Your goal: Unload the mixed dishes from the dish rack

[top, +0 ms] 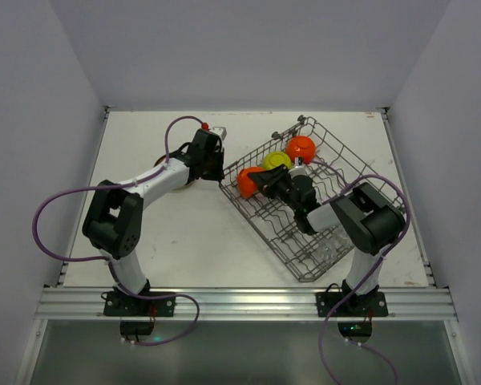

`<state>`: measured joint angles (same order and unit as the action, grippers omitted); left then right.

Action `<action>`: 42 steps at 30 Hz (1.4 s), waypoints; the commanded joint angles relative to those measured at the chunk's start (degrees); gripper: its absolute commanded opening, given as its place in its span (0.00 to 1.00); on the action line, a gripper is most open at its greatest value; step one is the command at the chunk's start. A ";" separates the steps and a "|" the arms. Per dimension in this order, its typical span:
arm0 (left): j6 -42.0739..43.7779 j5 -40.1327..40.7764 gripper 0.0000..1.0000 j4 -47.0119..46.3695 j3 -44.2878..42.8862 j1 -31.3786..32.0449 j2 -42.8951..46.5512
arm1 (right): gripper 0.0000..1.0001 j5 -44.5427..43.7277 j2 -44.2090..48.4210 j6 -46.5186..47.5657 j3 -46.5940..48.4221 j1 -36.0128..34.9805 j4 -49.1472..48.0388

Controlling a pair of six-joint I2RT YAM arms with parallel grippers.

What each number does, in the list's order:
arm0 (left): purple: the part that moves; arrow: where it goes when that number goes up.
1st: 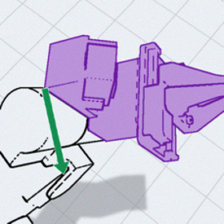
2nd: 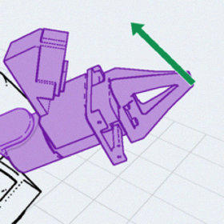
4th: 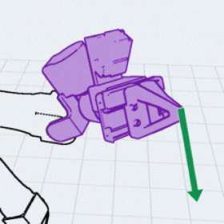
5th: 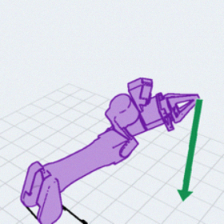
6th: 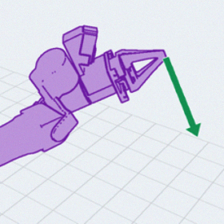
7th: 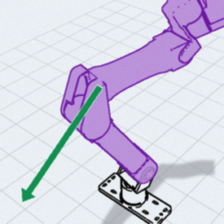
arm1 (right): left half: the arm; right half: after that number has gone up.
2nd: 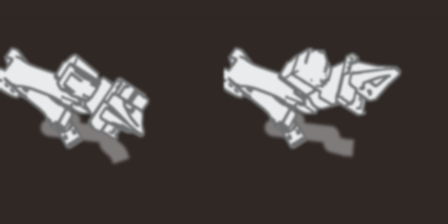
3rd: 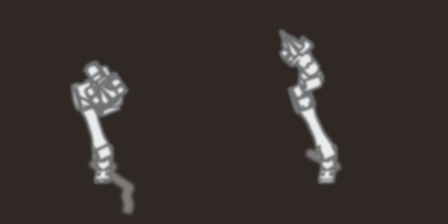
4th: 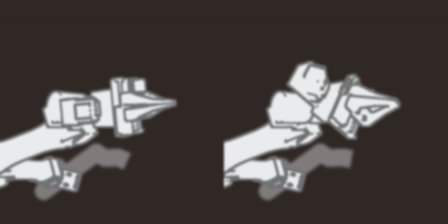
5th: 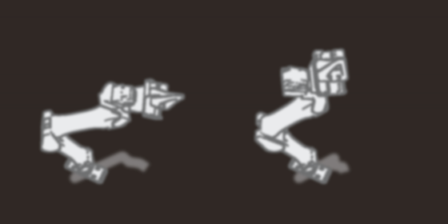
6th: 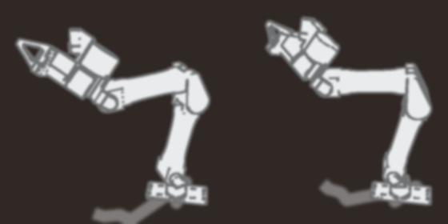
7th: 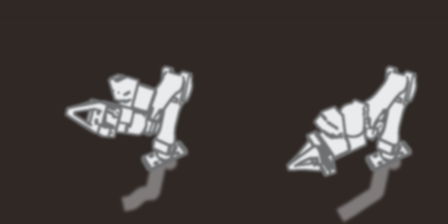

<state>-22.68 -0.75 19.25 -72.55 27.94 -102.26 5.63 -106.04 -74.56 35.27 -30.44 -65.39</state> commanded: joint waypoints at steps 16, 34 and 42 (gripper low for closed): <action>-0.44 -0.39 0.00 0.36 -1.36 0.27 -1.45 | 0.00 3.78 22.10 18.04 -2.31 -0.50 7.62; -0.79 -1.44 0.00 -0.26 -1.54 0.27 -1.98 | 0.48 -18.53 19.73 24.82 15.45 -6.92 60.11; -0.79 -1.53 0.00 -0.44 -1.10 0.27 -1.80 | 0.49 -23.91 14.82 23.24 19.49 -7.18 64.42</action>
<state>-22.68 -1.17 19.14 -72.88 27.88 -102.61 -12.93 -89.34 -51.18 51.27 -37.56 -3.70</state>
